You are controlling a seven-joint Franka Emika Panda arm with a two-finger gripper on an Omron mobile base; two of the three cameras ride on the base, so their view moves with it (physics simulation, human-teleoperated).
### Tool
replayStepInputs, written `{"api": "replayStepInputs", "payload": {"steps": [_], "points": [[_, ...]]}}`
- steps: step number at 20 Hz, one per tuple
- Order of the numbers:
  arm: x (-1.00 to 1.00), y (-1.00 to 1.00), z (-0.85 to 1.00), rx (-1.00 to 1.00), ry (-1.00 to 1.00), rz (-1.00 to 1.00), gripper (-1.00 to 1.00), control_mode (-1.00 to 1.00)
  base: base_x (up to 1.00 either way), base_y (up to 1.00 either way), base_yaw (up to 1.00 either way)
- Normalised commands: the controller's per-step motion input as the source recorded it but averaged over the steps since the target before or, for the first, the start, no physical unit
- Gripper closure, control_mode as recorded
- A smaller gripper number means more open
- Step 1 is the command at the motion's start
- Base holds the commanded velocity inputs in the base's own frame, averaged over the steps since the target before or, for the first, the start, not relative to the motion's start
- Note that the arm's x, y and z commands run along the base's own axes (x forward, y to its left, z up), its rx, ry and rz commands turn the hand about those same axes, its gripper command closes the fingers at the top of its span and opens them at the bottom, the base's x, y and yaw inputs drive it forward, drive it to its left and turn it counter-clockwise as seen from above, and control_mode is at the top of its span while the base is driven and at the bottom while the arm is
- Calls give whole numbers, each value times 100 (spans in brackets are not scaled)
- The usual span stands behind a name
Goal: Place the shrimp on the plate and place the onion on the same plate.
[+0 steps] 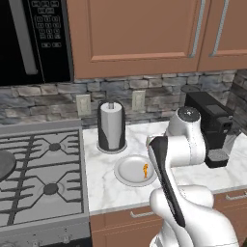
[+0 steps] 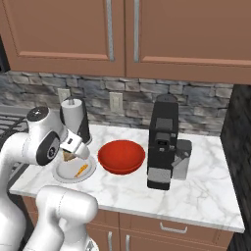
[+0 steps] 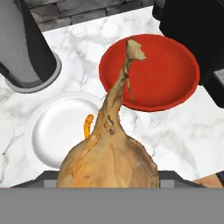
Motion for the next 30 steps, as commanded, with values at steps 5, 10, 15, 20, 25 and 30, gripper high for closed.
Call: {"api": "replayStepInputs", "payload": {"steps": [5, 10, 15, 20, 25, 30], "points": [[-4, 56, 63, 1, 0, 8, 100, -100, 0, 0, 0], [1, 41, 12, 4, 10, 3, 100, -100, 0, 0, 0], [40, 14, -28, 8, 24, 0, 100, -100, 0, 0, 0], [61, 2, -66, 5, 21, 0, 100, -100, 0, 0, 0], [58, 19, -68, -1, 10, 0, 100, -100, 0, 0, 0], [35, 24, -66, -3, 2, 0, 100, -100, 0, 0, 0]]}}
